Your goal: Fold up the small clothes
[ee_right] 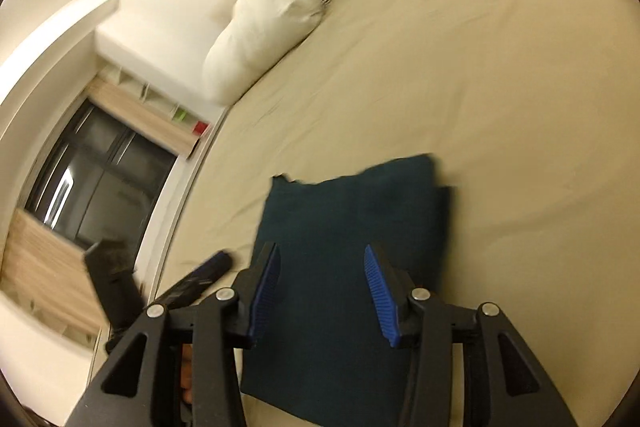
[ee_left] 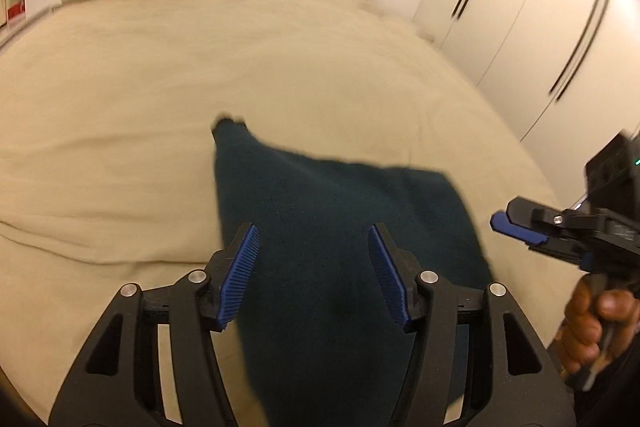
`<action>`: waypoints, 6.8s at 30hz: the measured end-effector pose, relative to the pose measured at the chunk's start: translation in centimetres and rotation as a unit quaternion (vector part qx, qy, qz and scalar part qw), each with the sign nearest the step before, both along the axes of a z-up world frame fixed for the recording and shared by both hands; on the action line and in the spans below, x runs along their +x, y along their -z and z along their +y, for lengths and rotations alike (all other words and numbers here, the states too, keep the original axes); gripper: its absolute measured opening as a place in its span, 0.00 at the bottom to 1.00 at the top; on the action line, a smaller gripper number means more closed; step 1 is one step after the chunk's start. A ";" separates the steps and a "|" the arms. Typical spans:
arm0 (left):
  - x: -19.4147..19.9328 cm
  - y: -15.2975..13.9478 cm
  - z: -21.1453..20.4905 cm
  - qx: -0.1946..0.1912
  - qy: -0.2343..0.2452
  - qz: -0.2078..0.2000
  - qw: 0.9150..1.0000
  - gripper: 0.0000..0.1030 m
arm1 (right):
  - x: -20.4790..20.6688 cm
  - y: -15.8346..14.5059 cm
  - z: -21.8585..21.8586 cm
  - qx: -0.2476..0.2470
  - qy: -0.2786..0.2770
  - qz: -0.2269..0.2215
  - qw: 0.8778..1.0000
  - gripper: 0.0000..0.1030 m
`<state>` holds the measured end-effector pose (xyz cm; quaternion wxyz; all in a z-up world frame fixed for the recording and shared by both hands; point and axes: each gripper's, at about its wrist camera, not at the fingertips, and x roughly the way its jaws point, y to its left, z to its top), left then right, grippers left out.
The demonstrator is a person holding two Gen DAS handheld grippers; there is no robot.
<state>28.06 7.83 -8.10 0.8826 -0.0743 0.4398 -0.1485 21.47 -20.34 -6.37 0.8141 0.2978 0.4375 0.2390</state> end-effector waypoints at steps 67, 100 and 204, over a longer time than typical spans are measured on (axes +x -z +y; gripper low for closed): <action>-5.1 3.5 -3.3 0.033 -0.047 -0.013 0.998 0.66 | -6.2 3.8 0.4 -0.136 -0.005 0.003 0.991 0.35; -0.9 4.2 -2.9 0.005 -0.048 -0.004 0.999 0.76 | -6.6 4.7 1.5 -0.081 0.004 -0.019 0.997 0.41; -10.9 1.5 -0.3 0.121 -0.132 -0.013 0.984 1.00 | -18.9 -5.2 4.4 -0.349 0.152 -0.084 0.921 1.00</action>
